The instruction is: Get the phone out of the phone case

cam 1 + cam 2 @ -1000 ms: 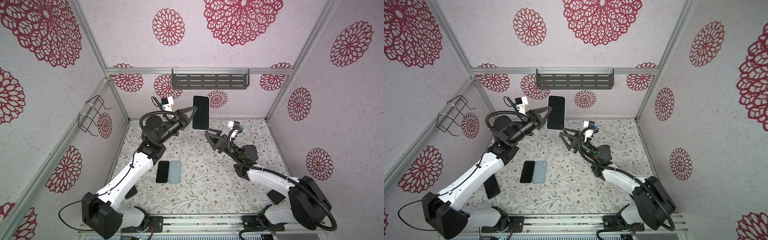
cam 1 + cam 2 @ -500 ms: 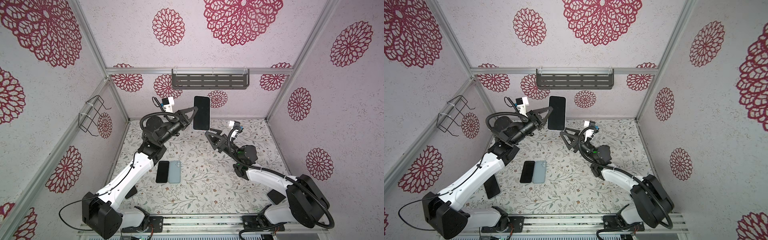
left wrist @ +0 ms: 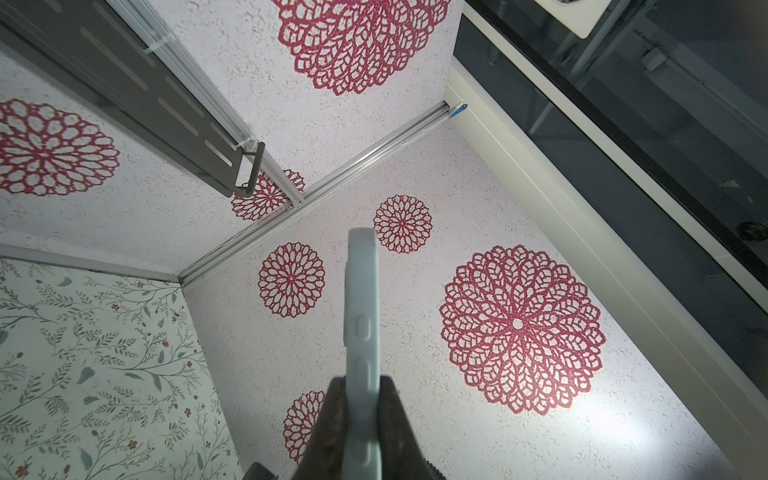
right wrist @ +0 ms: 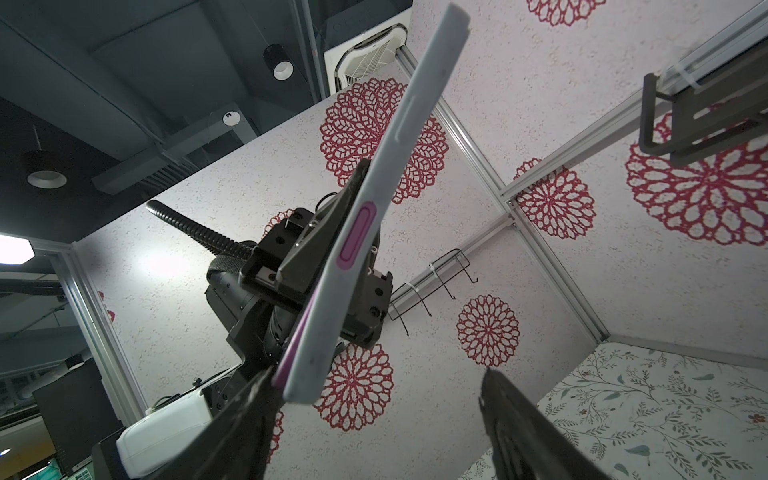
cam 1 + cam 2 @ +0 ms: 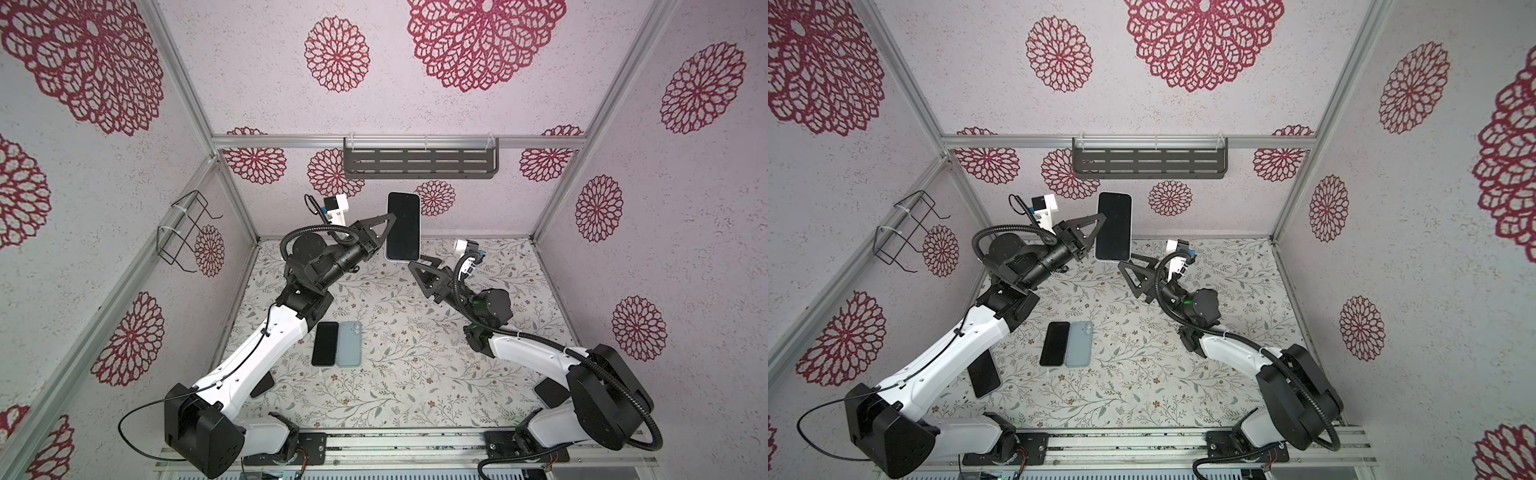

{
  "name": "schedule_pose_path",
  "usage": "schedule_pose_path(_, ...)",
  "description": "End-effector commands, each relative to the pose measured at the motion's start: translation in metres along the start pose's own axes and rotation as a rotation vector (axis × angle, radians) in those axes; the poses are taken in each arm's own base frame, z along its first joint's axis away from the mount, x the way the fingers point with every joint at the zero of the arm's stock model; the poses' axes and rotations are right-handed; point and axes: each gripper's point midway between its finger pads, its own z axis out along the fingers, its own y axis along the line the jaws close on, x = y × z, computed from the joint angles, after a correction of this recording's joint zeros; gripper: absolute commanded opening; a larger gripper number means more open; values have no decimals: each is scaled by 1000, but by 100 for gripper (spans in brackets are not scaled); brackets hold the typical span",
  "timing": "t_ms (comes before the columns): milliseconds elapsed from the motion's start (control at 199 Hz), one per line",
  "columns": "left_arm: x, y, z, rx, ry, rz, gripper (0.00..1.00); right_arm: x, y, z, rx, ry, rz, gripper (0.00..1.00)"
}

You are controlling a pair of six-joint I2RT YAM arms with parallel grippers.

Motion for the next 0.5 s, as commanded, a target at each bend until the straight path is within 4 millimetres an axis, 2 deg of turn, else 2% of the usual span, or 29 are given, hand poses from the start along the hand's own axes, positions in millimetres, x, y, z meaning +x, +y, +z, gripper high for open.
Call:
schedule_pose_path(0, -8, -42, -8, 117, -36, 34, 0, -15, 19, 6, -72, -50, -12, 79)
schedule_pose_path(497, -11, -48, -8, 132, -47, 34, 0, -7, 13, 4, -84, -41, 25, 79)
